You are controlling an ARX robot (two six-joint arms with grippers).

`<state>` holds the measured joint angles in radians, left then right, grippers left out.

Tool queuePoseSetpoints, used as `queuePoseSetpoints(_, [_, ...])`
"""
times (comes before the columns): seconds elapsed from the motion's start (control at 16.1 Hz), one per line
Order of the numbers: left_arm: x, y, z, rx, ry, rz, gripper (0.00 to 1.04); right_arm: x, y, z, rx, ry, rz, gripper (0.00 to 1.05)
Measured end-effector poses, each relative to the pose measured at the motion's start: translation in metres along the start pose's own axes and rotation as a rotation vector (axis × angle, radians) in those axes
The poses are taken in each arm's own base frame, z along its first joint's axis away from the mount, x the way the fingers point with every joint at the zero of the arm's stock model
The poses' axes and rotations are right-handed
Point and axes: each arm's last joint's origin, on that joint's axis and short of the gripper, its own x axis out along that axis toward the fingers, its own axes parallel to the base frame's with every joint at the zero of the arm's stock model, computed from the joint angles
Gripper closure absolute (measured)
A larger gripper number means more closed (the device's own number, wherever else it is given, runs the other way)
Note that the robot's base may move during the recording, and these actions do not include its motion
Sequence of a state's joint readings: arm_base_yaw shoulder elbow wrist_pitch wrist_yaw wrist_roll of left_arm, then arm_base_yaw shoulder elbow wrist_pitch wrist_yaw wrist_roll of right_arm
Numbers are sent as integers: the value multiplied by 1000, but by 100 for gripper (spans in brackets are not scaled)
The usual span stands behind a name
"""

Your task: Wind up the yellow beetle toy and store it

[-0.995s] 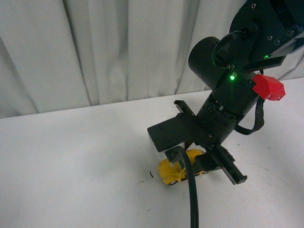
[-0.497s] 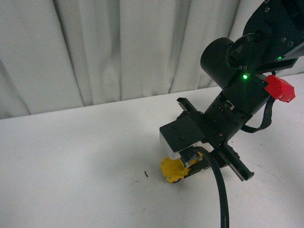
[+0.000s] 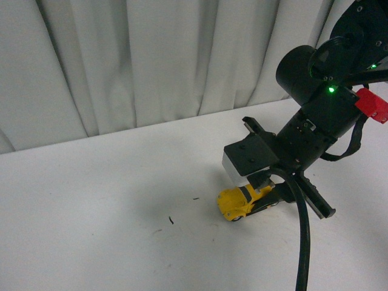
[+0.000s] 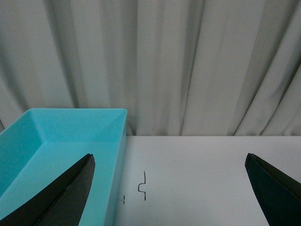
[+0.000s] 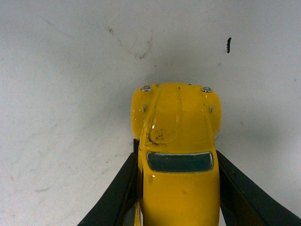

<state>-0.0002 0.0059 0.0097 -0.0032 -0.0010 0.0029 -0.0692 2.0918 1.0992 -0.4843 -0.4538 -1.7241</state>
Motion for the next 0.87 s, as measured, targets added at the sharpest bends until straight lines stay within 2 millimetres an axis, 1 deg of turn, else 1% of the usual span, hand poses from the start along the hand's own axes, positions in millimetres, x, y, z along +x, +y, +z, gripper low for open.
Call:
queuePoseSetpoints(0.5, [0, 0, 0, 0, 0, 0, 7, -16, 16, -33, 123, -18, -9, 64])
queuePoseSetpoints(0.87, [0, 0, 0, 0, 0, 0, 7, -31, 33, -57, 222, -11, -25, 64])
